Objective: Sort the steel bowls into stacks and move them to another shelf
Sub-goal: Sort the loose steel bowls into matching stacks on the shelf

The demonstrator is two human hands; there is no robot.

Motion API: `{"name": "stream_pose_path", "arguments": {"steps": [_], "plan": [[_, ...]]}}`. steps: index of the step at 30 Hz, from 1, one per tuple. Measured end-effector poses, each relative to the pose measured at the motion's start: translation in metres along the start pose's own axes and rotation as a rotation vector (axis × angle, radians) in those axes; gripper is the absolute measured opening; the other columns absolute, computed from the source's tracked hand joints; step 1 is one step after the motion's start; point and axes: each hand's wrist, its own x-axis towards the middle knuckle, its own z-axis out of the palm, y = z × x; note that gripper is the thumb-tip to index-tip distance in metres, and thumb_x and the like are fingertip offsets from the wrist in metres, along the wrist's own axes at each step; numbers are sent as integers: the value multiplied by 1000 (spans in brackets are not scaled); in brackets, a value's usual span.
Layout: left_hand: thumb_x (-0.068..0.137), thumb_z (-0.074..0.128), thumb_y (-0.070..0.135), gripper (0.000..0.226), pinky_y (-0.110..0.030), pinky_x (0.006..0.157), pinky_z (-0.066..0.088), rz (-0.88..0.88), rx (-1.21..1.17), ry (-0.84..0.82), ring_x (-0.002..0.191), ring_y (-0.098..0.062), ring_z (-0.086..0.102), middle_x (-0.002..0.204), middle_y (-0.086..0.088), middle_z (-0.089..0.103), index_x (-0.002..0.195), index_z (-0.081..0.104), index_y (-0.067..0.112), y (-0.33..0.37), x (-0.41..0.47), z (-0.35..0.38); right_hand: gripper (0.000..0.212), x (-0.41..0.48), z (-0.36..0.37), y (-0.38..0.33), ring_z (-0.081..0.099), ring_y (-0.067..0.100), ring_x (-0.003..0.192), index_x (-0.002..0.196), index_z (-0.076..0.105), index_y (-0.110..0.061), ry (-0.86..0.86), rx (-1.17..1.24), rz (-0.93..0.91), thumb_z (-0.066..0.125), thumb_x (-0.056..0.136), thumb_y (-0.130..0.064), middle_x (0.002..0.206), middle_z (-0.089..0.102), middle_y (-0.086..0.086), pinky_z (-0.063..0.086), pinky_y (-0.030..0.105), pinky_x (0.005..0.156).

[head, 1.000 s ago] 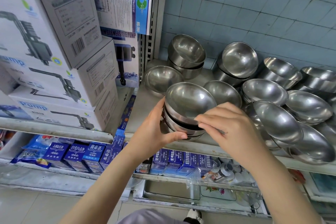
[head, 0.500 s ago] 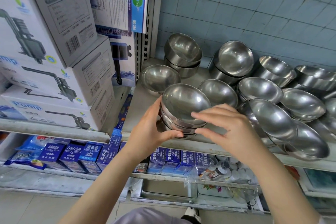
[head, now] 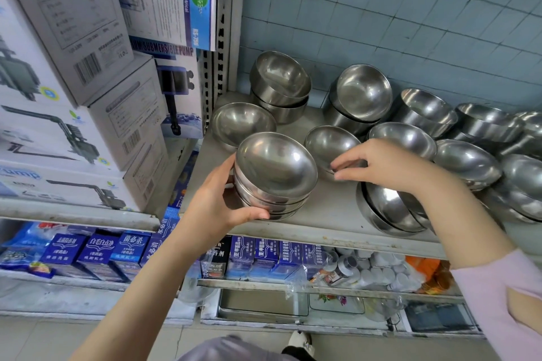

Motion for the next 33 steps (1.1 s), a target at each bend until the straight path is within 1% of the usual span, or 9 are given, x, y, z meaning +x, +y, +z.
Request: {"name": "stream_pose_path", "arguments": {"steps": [6, 8, 12, 15, 18, 20, 24, 28, 33], "plan": [[51, 82, 67, 113, -41, 107, 44, -1, 7, 2, 125, -10, 52, 138, 9, 52, 147, 31, 39, 1, -2, 0, 18, 10, 7, 2, 65, -4, 82, 98, 79, -24, -15, -71, 23, 77, 82, -31, 91, 77, -9, 46, 8, 78], [51, 82, 66, 112, -41, 107, 45, -2, 6, 0, 125, -10, 52, 138, 9, 53, 147, 31, 39, 1, -1, 0, 13, 12, 8, 3, 63, -7, 77, 92, 79, -24, -9, -87, 25, 78, 81, -30, 83, 75, -11, 43, 3, 67], [53, 82, 67, 111, -42, 106, 45, 1, 9, -11, 125, -11, 53, 138, 9, 53, 147, 31, 39, 1, -1, 0, 6, 14, 9, 3, 62, -6, 66, 77, 77, -27, 9, -70, 25, 82, 75, -27, 70, 69, -15, 42, 7, 58], [53, 82, 67, 110, -42, 105, 46, 1, 17, -17, 125, -11, 53, 138, 9, 53, 147, 31, 38, 1, -1, 0, 9, 11, 9, 2, 63, -3, 71, 73, 74, -29, 55, -51, 14, 81, 77, -24, 71, 69, -13, 46, 8, 61], [54, 82, 66, 110, -41, 106, 45, 6, 21, -18, 126, -11, 52, 139, 10, 51, 147, 30, 39, 0, -1, 0, 12, 7, 3, 1, 64, 0, 74, 74, 72, -32, 181, -65, 17, 77, 81, -24, 74, 68, -15, 53, 24, 73], [54, 81, 67, 109, -31, 105, 45, 8, 34, -13, 125, -6, 51, 139, 13, 51, 146, 30, 39, 1, -2, 0, 10, 1, -4, -1, 64, 4, 79, 78, 72, -32, 282, -78, 26, 74, 85, -25, 77, 67, -17, 51, 24, 73], [50, 80, 64, 108, -5, 88, 41, -7, 49, 28, 117, 5, 53, 129, 23, 55, 144, 31, 41, 7, -4, 1, 3, -22, -17, -9, 65, 1, 79, 82, 75, -25, 476, -28, -36, 75, 84, -23, 80, 71, -12, 51, 21, 75], [46, 80, 64, 113, -12, 89, 43, -30, 70, 53, 114, -1, 57, 127, 19, 57, 144, 33, 36, 11, -3, 6, 4, -45, -18, -32, 61, 5, 74, 82, 75, -19, 643, -19, -234, 72, 83, -21, 76, 68, -12, 48, 17, 77], [45, 80, 70, 115, -29, 99, 48, -25, 84, 34, 118, -2, 56, 131, 17, 57, 144, 33, 35, 16, 4, 18, 17, -47, 11, -50, 63, 12, 75, 83, 73, -19, 658, -156, -411, 64, 90, -32, 79, 69, -11, 40, 29, 97]]}}
